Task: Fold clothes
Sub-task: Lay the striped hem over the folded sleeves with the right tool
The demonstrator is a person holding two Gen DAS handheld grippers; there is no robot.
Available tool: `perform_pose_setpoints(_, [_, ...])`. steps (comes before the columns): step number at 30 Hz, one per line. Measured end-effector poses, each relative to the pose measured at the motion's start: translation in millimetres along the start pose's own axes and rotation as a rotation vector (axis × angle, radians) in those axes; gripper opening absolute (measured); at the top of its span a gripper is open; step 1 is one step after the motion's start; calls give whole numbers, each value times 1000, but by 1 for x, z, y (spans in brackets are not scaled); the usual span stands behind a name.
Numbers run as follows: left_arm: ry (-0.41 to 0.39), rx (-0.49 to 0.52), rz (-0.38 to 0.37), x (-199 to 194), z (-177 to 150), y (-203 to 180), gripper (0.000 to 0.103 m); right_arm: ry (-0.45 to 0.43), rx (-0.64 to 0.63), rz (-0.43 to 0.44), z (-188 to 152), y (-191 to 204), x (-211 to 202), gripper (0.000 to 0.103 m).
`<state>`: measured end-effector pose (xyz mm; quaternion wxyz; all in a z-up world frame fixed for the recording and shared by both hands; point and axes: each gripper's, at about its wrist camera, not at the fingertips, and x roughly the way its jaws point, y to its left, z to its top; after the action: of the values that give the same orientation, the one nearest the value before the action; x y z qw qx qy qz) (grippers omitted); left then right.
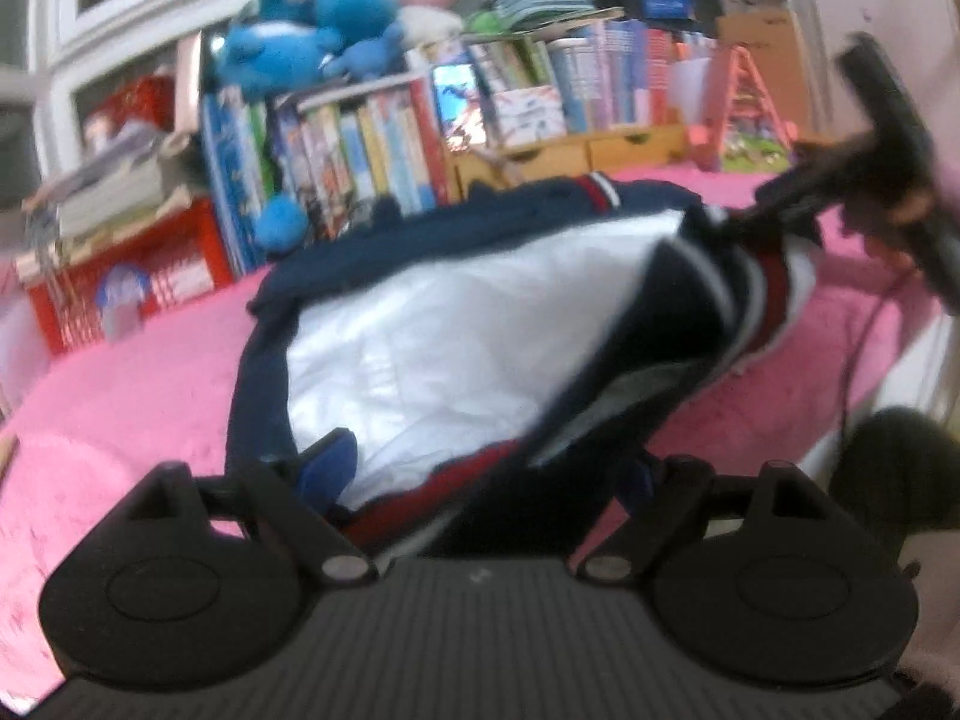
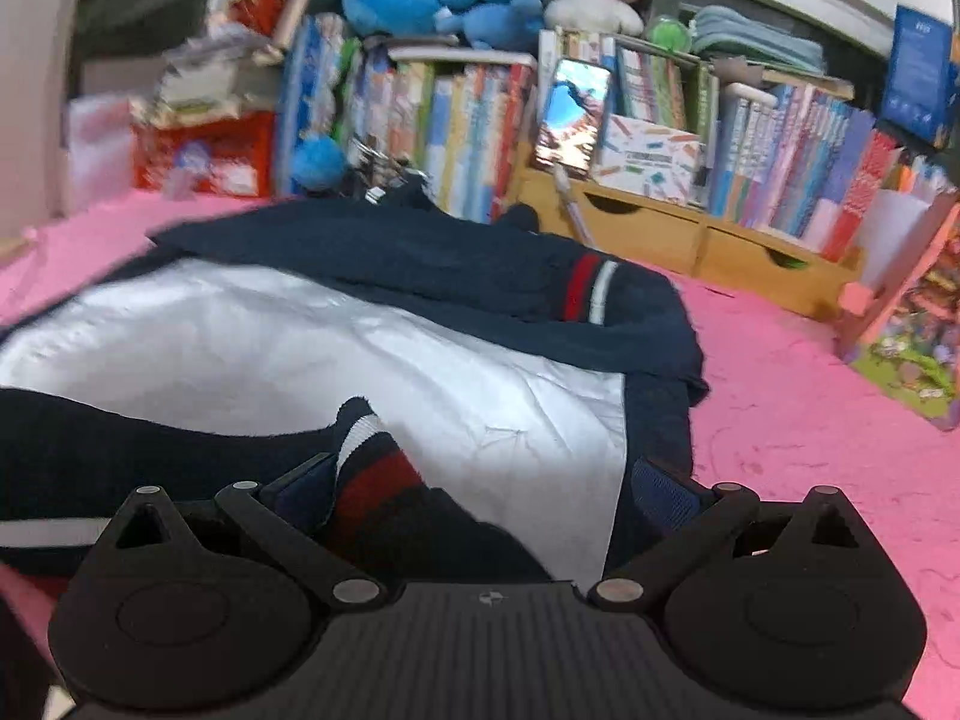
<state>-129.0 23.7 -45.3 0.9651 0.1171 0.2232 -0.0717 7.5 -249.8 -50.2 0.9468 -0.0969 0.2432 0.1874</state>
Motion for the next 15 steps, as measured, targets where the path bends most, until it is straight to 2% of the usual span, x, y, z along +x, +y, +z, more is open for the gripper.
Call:
perform_pose_setpoints(3, [15, -29, -10, 3, 2, 7, 88, 6, 5, 129, 0, -16, -8, 103])
perform_pose_setpoints(6, [19, -74, -30, 2, 8, 16, 88, 33, -65, 237, 3, -22, -14, 103])
perform_pose_setpoints(10, [20, -121, -53, 2, 19, 30, 88, 64, -161, 315, 7, -13, -15, 101])
perform_pose_setpoints(11, [18, -126, -55, 3, 23, 33, 88, 72, -179, 341, 8, -10, -14, 97])
perform_pose_setpoints(13, [16, -125, -63, 5, 33, 40, 88, 84, -194, 386, 10, -5, -13, 83])
perform_pose_setpoints(15, [6, -105, -67, 11, 46, 47, 88, 91, -181, 402, 12, -3, -11, 50])
